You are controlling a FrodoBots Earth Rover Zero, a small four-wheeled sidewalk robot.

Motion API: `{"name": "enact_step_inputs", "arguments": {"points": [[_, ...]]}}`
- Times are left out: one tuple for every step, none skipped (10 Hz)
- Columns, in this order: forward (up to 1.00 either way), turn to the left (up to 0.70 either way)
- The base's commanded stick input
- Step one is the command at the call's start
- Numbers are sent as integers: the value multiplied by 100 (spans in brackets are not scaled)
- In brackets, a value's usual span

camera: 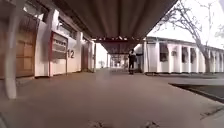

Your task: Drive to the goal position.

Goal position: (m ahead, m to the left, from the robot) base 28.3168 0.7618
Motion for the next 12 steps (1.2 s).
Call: {"name": "enact_step_inputs", "arguments": {"points": [[66, 0], [66, 0], [66, 0], [66, 0], [66, 0], [66, 0], [66, 0], [66, 0], [66, 0], [66, 0], [66, 0], [66, 0]]}}
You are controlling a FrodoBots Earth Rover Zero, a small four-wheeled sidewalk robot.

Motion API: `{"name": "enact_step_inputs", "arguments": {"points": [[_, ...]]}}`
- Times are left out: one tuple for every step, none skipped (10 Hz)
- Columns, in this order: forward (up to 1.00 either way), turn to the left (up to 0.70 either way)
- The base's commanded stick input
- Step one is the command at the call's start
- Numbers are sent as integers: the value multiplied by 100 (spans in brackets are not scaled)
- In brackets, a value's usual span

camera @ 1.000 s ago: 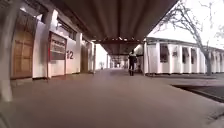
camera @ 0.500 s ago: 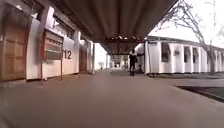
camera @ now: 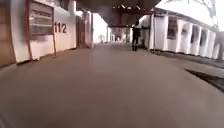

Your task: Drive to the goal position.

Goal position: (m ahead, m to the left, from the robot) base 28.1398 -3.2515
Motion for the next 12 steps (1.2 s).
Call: {"name": "enact_step_inputs", "arguments": {"points": [[66, 0], [66, 0], [66, 0], [66, 0], [66, 0], [66, 0], [66, 0], [66, 0], [66, 0], [66, 0], [66, 0], [66, 0]]}}
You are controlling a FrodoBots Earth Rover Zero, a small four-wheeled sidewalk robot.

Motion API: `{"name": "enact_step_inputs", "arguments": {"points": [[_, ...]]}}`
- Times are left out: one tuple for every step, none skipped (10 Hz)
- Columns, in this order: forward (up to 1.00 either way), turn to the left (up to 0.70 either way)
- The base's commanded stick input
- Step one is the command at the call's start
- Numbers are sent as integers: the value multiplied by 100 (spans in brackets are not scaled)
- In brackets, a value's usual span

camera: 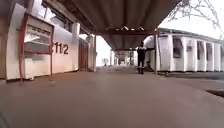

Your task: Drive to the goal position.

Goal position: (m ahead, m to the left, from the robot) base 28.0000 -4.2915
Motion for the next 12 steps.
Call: {"name": "enact_step_inputs", "arguments": {"points": [[66, 0], [66, 0], [66, 0], [66, 0], [66, 0], [66, 0], [66, 0], [66, 0], [66, 0], [66, 0], [66, 0], [66, 0]]}}
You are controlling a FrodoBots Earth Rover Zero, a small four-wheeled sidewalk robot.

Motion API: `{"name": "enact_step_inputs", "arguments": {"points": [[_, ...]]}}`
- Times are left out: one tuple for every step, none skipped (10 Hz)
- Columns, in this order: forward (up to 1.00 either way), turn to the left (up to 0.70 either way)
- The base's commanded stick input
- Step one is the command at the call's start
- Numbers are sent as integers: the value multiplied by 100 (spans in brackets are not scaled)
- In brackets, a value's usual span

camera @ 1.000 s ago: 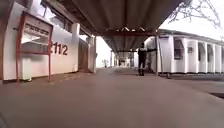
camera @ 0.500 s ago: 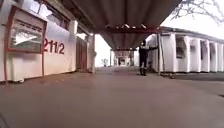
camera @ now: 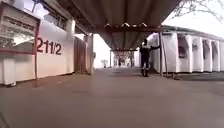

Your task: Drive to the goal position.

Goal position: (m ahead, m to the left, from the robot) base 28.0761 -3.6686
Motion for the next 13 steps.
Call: {"name": "enact_step_inputs", "arguments": {"points": [[66, 0], [66, 0], [66, 0], [66, 0], [66, 0], [66, 0], [66, 0], [66, 0], [66, 0], [66, 0], [66, 0], [66, 0], [66, 0]]}}
